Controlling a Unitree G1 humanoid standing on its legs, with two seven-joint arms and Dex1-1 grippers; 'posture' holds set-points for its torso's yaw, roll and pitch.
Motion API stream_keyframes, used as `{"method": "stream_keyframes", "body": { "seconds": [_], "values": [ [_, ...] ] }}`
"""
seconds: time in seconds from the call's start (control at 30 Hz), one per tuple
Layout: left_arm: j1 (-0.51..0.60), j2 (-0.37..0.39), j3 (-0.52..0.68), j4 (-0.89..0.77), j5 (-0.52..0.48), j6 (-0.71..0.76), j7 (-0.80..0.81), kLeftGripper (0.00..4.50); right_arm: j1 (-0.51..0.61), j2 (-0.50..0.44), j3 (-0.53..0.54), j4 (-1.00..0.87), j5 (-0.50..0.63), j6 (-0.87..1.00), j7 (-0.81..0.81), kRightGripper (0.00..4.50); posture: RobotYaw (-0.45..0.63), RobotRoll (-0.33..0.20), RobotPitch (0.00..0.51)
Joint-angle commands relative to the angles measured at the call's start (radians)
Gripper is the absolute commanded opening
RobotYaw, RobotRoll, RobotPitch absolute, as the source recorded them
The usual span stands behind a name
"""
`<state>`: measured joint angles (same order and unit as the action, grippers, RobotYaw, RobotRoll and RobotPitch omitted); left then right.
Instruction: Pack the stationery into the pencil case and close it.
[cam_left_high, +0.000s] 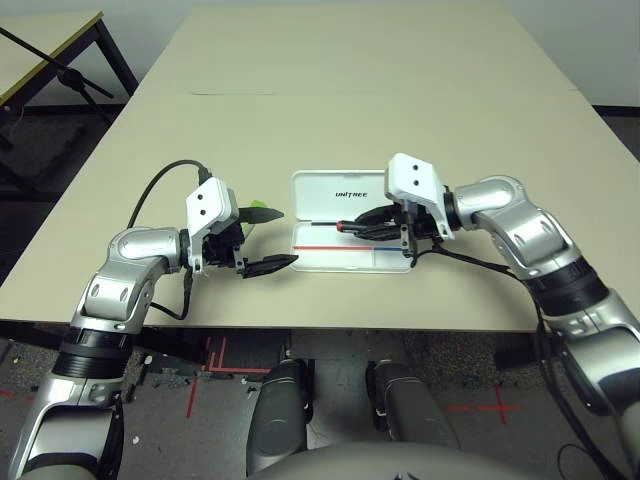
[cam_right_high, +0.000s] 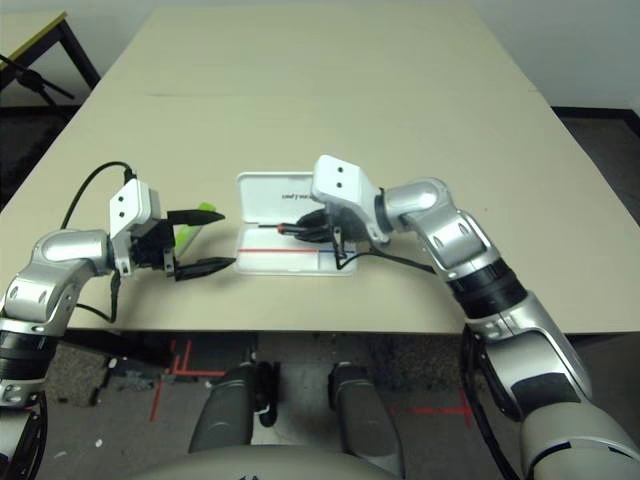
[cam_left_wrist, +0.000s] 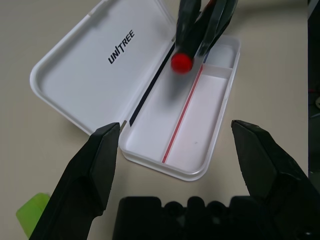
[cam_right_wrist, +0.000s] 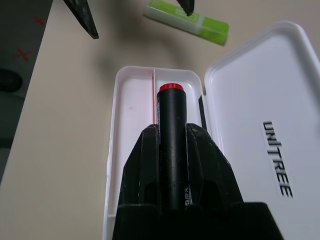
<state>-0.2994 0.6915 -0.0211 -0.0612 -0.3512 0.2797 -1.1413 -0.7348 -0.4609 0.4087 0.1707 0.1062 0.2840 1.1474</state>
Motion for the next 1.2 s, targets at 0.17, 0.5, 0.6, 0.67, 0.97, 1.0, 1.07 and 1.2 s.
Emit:
{"method": "stream_keyframes", "body": {
  "seconds": [0.17, 0.5, 0.6, 0.67, 0.97, 1.0, 1.07, 1.2],
  "values": [
    [0.027, 0.009, -0.006, -0.023, 0.006, 0.008, 0.020, 4.50, -0.026, 0.053, 0.011, 0.134, -0.064, -0.129, -0.006, 0.55, 0.04, 0.000, 0.114],
    [0.041, 0.007, -0.007, -0.026, 0.006, 0.001, 0.024, 4.50, 0.038, 0.056, -0.130, 0.081, 0.060, -0.116, -0.007, 3.47, 0.04, 0.000, 0.108],
    [0.042, 0.007, -0.008, -0.024, 0.006, -0.001, 0.023, 4.50, 0.074, 0.042, -0.169, 0.036, 0.104, -0.112, 0.003, 4.43, 0.04, 0.000, 0.110],
    [0.042, 0.008, -0.005, -0.020, 0.005, 0.000, 0.023, 4.50, 0.120, 0.012, -0.202, -0.029, 0.153, -0.063, 0.018, 4.43, 0.03, 0.000, 0.111],
    [0.027, -0.025, 0.015, 0.031, -0.002, 0.004, 0.067, 4.50, 0.351, -0.075, -0.422, -0.198, 0.309, -0.013, -0.048, 4.43, -0.01, 0.000, 0.104],
    [0.023, -0.029, 0.016, 0.037, -0.002, 0.006, 0.074, 4.50, 0.377, -0.086, -0.441, -0.208, 0.319, -0.008, -0.054, 4.43, -0.01, 0.000, 0.104],
    [0.014, -0.034, 0.021, 0.051, -0.002, 0.010, 0.088, 4.50, 0.431, -0.107, -0.470, -0.229, 0.335, 0.000, -0.054, 4.43, -0.02, 0.000, 0.101],
    [-0.010, -0.042, 0.041, 0.076, -0.002, 0.048, 0.140, 4.50, 0.534, -0.128, -0.523, -0.272, 0.356, -0.036, -0.058, 4.43, -0.03, 0.000, 0.103]
  ]
}}
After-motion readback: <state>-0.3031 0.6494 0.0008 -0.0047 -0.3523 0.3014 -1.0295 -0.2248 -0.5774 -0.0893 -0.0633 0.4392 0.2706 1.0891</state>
